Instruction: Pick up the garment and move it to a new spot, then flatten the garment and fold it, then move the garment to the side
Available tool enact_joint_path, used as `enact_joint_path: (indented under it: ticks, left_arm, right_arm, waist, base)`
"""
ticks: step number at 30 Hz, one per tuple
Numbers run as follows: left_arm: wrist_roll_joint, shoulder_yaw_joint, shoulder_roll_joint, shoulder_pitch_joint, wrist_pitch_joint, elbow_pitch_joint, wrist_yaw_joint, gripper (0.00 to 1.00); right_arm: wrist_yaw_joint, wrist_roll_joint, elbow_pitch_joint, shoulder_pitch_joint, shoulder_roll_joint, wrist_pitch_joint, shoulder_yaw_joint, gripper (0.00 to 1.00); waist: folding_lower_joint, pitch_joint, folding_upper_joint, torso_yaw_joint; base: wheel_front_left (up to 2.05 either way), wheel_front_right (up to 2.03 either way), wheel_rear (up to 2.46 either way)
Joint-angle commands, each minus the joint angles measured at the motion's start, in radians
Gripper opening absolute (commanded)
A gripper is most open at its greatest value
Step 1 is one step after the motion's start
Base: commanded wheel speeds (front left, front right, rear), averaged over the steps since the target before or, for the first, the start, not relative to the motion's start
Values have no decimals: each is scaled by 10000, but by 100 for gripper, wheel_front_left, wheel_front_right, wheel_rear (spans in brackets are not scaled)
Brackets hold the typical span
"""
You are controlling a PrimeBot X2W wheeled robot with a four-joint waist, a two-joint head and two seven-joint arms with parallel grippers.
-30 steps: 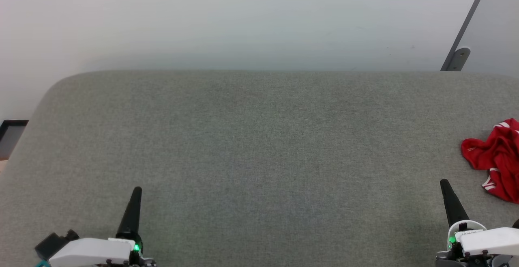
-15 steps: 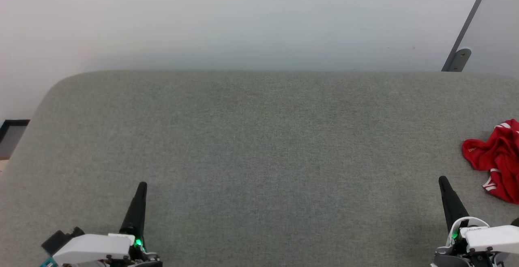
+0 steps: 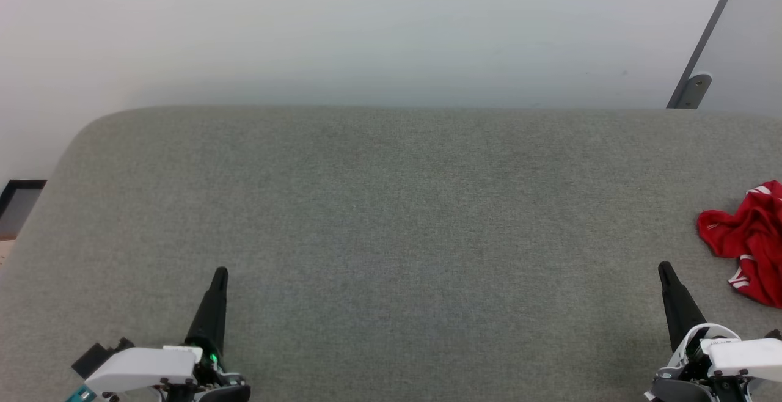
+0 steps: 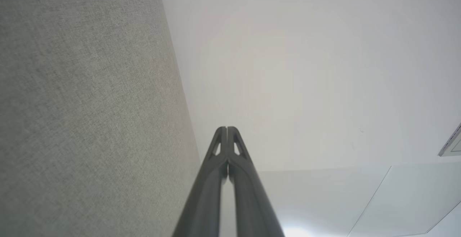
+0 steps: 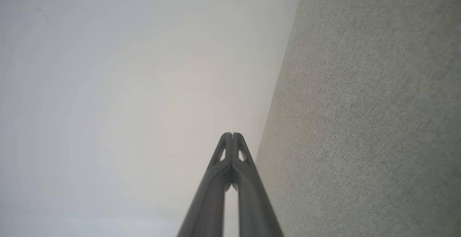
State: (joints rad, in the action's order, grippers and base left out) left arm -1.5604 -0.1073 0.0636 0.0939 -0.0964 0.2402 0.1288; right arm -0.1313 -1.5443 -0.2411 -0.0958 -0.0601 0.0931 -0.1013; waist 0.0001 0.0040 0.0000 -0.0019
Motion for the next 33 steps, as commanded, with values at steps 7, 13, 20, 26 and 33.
enact_joint_path:
  ticks: [7, 13, 20, 26, 33]
  left_arm:
    - [-484, -72, -128, 177, -162, 51, 35, 0]
    - [-544, -74, -146, 206, -198, 59, 35, 0]
    - [-542, -75, -148, 204, -200, 59, 35, 0]
    - [-539, -76, -148, 204, -203, 59, 35, 0]
    - [-537, -78, -149, 204, -205, 59, 35, 0]
  right_arm:
    - [10, -621, -33, -184, 74, 174, -93, 0]
    - [10, -735, -40, -162, 85, 213, -102, 0]
    - [10, -730, -41, -141, 89, 217, -105, 0]
    - [10, -724, -41, -142, 92, 214, -108, 0]
    - [10, -717, -42, -143, 96, 220, -111, 0]
  waist:
    - [-1, -7, 0, 15]
    - [-1, -9, 0, 19]
    - [-1, -9, 0, 19]
    - [-1, -9, 0, 19]
    - [-1, -9, 0, 19]
  base:
    - [0, 0, 0]
    - [0, 0, 0]
    - [0, 0, 0]
    - [0, 0, 0]
    - [0, 0, 0]
